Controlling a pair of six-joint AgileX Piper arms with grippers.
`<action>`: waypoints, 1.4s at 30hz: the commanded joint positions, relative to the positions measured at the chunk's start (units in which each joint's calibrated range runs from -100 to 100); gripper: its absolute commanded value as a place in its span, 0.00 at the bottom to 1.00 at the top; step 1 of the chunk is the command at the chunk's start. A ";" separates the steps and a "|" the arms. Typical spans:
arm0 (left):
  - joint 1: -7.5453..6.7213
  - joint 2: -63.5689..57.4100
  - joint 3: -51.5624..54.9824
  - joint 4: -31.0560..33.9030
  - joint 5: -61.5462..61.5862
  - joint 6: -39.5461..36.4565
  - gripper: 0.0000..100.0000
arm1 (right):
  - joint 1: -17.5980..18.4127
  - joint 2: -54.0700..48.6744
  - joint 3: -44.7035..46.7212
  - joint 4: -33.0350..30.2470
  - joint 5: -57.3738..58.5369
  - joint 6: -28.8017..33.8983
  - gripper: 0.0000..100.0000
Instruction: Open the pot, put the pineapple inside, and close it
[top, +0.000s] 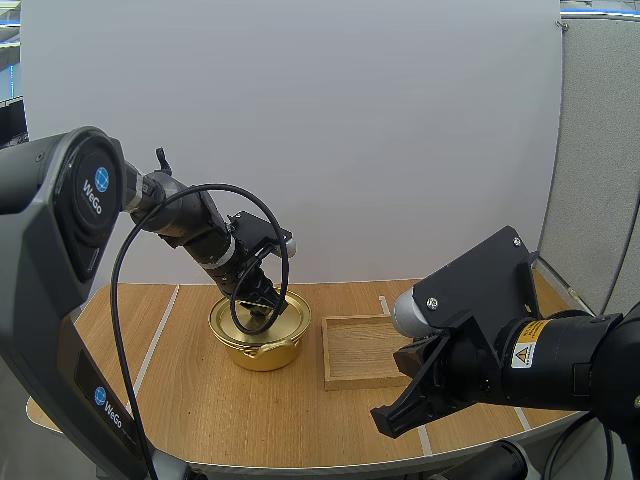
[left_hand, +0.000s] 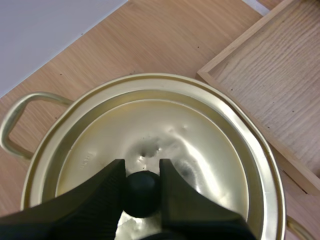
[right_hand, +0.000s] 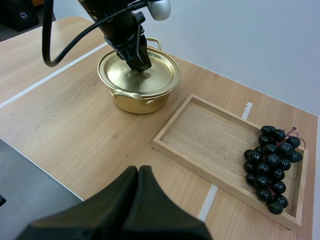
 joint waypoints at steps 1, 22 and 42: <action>-0.07 0.20 2.66 -1.61 -0.59 0.25 0.00 | -0.23 -0.24 0.24 0.33 -0.35 -0.31 0.00; -0.07 -6.77 1.52 -2.02 2.67 0.51 1.00 | -0.23 -0.24 0.24 0.33 -0.35 -0.31 0.00; -0.07 -44.05 -2.38 -2.48 18.58 -4.51 1.00 | -0.23 -0.24 0.24 0.33 -0.35 -0.31 0.00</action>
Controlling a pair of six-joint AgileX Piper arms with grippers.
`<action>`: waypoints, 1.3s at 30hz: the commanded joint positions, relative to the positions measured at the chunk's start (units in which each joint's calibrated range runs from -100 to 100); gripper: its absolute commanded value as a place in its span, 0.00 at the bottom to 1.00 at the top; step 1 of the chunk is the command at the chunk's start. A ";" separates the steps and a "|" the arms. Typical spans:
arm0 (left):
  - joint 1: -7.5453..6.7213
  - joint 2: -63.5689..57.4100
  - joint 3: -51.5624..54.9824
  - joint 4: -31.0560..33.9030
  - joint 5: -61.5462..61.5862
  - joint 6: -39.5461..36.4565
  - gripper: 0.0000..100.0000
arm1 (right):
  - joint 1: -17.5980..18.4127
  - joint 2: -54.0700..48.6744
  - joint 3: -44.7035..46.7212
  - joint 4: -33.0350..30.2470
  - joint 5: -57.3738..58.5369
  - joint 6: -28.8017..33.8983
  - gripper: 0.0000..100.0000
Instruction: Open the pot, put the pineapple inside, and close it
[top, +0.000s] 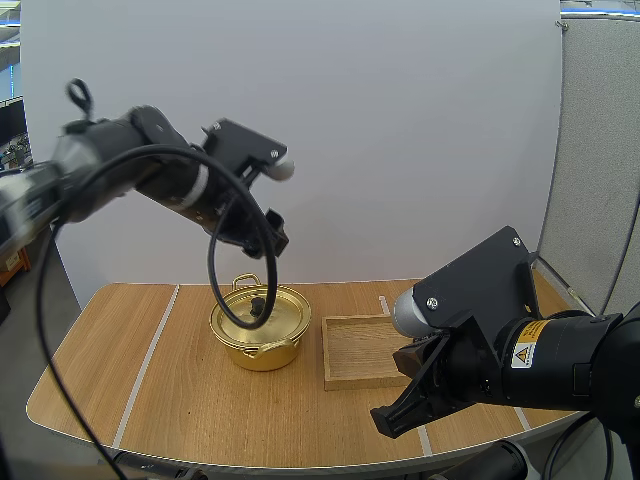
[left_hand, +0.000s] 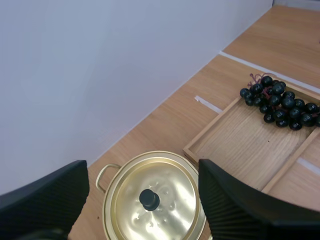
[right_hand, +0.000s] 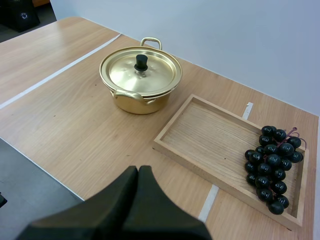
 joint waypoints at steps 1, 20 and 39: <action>-0.07 -11.70 -0.43 -0.94 2.72 -2.88 1.00 | -0.23 -0.24 0.24 0.22 -0.35 -0.31 0.00; -0.07 -40.11 -0.43 5.61 22.71 -12.89 1.00 | -0.23 -0.24 0.24 0.22 -0.35 -0.31 0.00; -0.07 -55.89 -0.09 4.95 28.36 -18.11 0.00 | -0.23 -0.24 0.24 0.22 -0.35 -0.31 0.00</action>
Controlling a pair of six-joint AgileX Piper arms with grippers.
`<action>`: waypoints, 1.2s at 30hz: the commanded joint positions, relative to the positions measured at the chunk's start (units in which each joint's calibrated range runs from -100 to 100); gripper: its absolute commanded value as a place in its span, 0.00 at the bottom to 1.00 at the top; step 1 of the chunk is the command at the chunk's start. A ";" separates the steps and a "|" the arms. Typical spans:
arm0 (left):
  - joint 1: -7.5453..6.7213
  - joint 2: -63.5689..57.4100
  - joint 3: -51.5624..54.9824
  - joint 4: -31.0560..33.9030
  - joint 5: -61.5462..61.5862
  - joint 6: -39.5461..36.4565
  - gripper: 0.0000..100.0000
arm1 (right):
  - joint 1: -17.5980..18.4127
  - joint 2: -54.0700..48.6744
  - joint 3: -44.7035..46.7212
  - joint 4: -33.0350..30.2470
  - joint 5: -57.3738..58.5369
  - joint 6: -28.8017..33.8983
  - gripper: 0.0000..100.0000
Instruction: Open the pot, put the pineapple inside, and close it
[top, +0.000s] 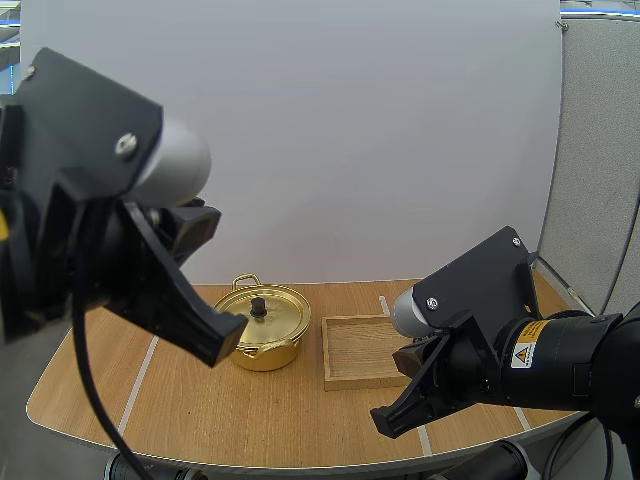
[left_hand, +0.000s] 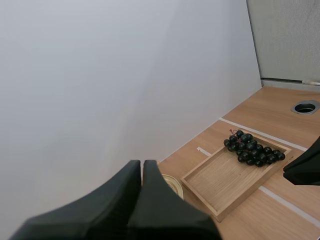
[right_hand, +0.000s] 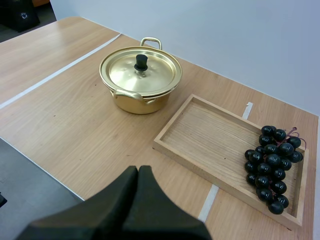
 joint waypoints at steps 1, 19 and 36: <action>-0.07 -5.00 0.20 -1.01 0.76 -2.68 0.00 | -0.23 -0.24 0.24 0.22 -0.35 -0.31 0.00; -0.07 -11.36 18.06 -0.99 -37.20 -11.89 0.00 | -0.76 -0.24 0.36 0.22 -45.49 -0.03 0.00; -0.07 -11.36 45.39 -0.88 -81.40 -11.89 0.00 | -6.93 -0.24 19.49 -0.18 -69.52 -0.12 0.00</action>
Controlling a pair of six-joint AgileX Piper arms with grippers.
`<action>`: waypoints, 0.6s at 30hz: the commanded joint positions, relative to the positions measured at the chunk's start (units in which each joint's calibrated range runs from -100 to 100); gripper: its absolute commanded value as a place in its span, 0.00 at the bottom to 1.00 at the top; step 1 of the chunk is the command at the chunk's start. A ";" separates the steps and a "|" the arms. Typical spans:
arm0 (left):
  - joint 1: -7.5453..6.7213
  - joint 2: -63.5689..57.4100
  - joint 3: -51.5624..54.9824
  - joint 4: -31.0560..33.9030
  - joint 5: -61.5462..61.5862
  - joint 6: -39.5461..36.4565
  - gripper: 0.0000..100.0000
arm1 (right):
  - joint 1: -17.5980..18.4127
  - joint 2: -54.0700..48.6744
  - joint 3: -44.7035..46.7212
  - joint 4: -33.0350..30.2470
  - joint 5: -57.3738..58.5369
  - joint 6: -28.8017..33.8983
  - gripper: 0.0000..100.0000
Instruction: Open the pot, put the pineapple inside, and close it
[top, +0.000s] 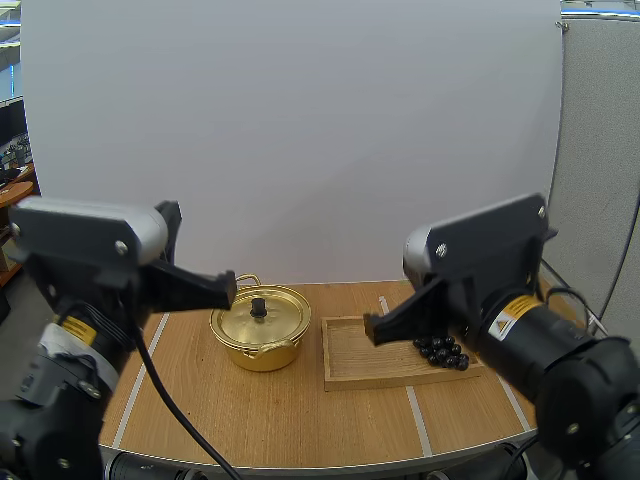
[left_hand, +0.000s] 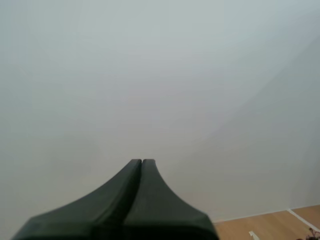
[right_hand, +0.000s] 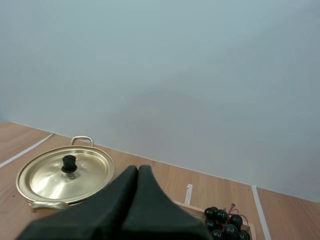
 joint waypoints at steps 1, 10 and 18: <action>-0.07 -0.20 2.96 -0.16 -3.64 -0.33 0.00 | -1.90 -0.36 4.71 -0.30 -9.29 -0.21 0.00; -0.07 -0.20 14.95 -0.16 -14.20 -0.33 0.00 | -3.61 -0.36 15.02 -0.06 -19.33 -0.21 0.00; -0.07 -0.20 20.53 -0.73 -13.99 -0.50 0.00 | -3.61 -1.35 21.36 0.09 -19.33 -0.21 0.00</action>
